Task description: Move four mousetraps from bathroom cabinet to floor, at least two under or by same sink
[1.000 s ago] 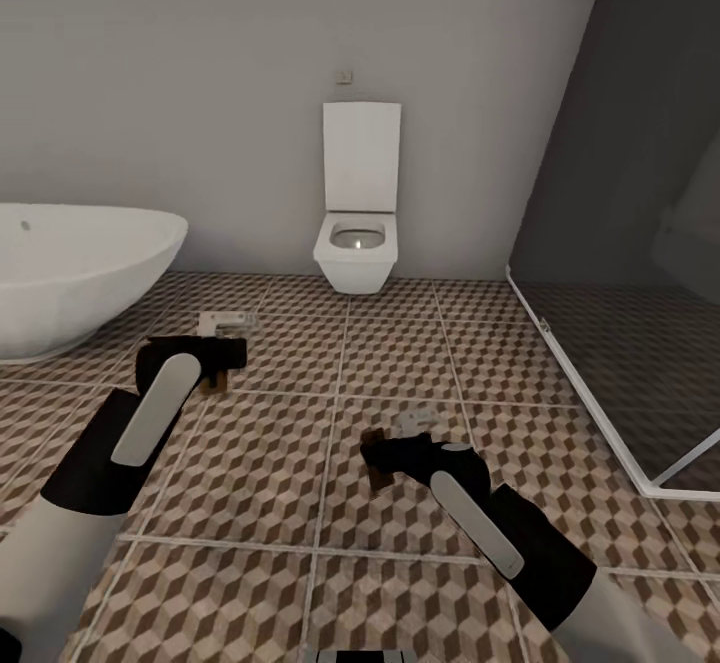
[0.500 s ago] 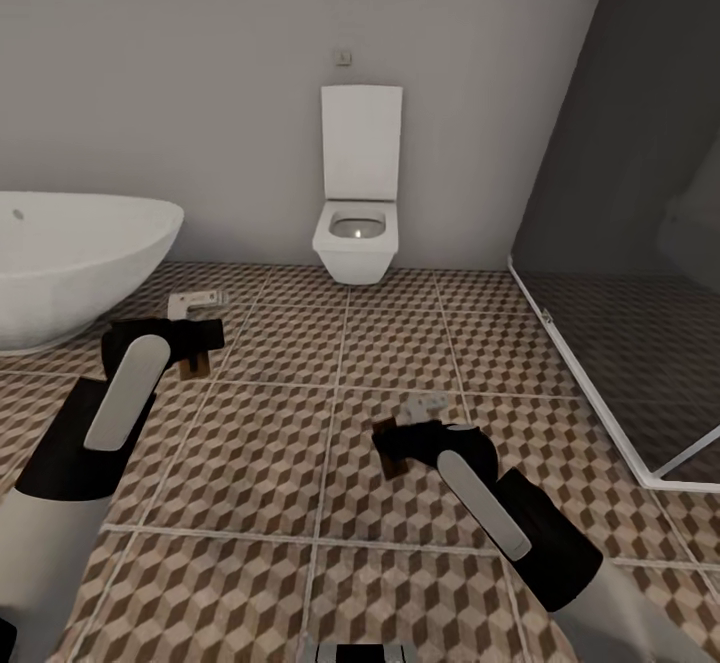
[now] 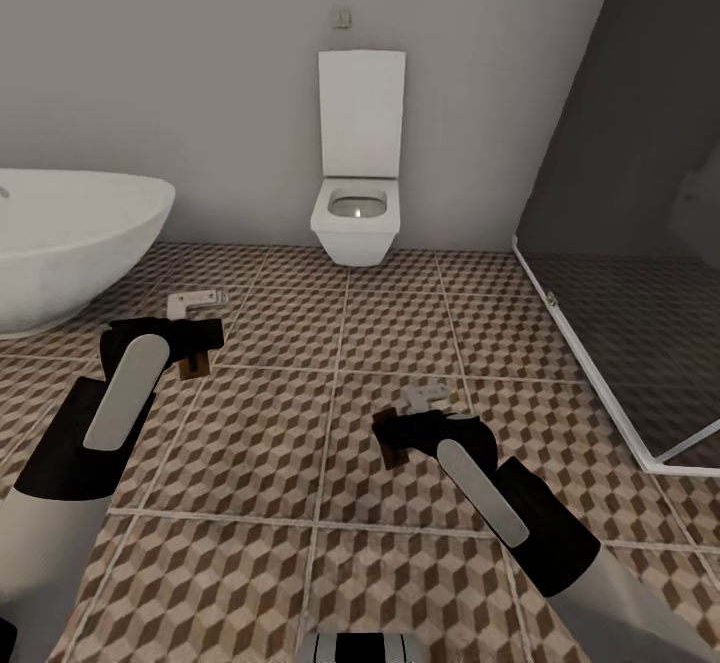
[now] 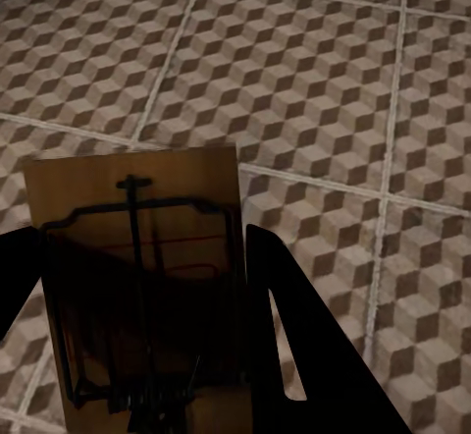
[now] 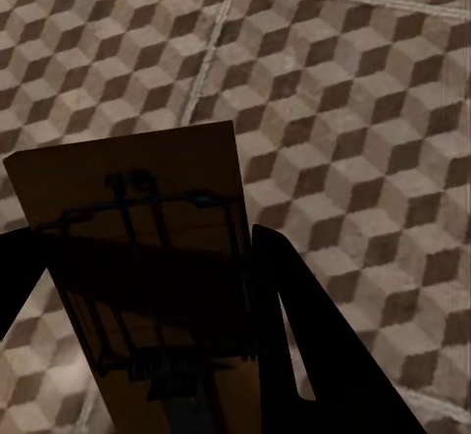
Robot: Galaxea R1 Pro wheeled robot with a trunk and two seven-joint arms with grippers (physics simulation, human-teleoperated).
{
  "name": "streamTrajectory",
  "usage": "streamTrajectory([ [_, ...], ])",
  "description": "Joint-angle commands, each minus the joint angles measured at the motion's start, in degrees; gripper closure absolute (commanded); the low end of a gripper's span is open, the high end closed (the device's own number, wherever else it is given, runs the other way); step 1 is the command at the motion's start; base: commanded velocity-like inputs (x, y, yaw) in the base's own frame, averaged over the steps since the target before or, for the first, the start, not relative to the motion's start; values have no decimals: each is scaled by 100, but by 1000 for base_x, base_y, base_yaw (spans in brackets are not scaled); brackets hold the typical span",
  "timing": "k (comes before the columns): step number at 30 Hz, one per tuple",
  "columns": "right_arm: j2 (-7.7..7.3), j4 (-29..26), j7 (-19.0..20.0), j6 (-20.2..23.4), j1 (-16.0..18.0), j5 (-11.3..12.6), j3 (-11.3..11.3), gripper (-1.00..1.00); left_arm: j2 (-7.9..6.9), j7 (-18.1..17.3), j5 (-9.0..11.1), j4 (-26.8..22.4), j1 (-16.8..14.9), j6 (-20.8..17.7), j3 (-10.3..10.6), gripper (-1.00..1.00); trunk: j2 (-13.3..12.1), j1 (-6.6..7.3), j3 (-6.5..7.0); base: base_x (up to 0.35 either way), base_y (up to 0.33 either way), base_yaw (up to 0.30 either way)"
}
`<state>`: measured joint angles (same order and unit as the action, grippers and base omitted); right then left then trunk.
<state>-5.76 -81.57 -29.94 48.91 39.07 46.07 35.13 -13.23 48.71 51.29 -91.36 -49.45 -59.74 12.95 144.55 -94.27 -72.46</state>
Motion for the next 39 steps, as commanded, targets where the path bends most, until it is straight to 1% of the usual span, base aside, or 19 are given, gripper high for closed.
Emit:
streamTrajectory([
  [1, 1, 1, -80, 8, 42, 74, 12, 100, -3, 56, 30, -5, -7, -26, 12, 100, 4, -1, -28, 0, 0, 0],
  [4, 16, 13, -197, 124, 174, 83, 5, 100, 3, 54, 30, -8, -10, -26, 13, 100, 8, -9, -94, 0, 0, 0],
  [7, 41, 22, -404, 357, 347, 98, -68, 100, 8, 52, 30, -9, -13, -26, 14, 100, 12, -16, -161, 0, 0, 0],
  [8, 69, 27, -536, 545, 491, 120, -169, 100, 12, 52, 30, -11, -16, -26, 14, 100, 13, -19, -183, 0, 0, 0],
  [9, 80, 27, -584, 643, 567, 131, -230, 100, 14, 52, 30, -11, -17, -26, 14, 100, 15, -22, -205, 0, 0, 0],
  [14, 108, 68, -719, 1036, 966, 157, -500, 100, 20, 47, 30, -13, -51, -26, 14, 100, 21, -35, -316, 0, 0, 0],
  [16, 112, 98, -743, 1109, 1093, 167, -618, 100, 21, 47, 30, -13, -62, -26, 14, 100, 24, -40, -360, 0, 0, 0],
  [17, 114, 140, -758, 1109, 1215, 186, -741, 100, 22, 45, 30, -13, -69, -26, 14, 100, 25, -42, -382, 0, 0, 0],
  [21, 122, 368, -774, 1109, 1480, 289, -905, 100, 22, 43, 30, -12, -77, -26, 14, 100, 31, -53, -471, 0, 0, 0],
  [22, 124, 532, -781, 1109, 1635, 354, -942, 100, 22, 43, 30, -13, -79, -26, 14, 100, 32, -55, -493, 0, 0, 0],
  [26, 126, 823, -794, 1109, 1923, 425, -969, 100, 24, 42, 30, -13, -81, -26, 14, 100, 37, -65, -582, 0, 0, 0],
  [33, 129, 1222, -806, 1109, 2448, 465, -978, 100, 24, 42, 30, -14, -172, -26, 14, 100, 47, -84, -737, 0, 0, 0],
  [35, 158, 1372, -808, 1109, 2615, 468, -973, 100, 24, 42, 34, -14, -193, -26, 14, 100, 49, -89, -781, 0, 0, 0],
  [39, 280, 1623, -834, 1109, 2883, 453, -968, 100, 28, 42, 37, -14, -222, -26, 14, 100, 55, -99, -870, 0, 0, 0],
])
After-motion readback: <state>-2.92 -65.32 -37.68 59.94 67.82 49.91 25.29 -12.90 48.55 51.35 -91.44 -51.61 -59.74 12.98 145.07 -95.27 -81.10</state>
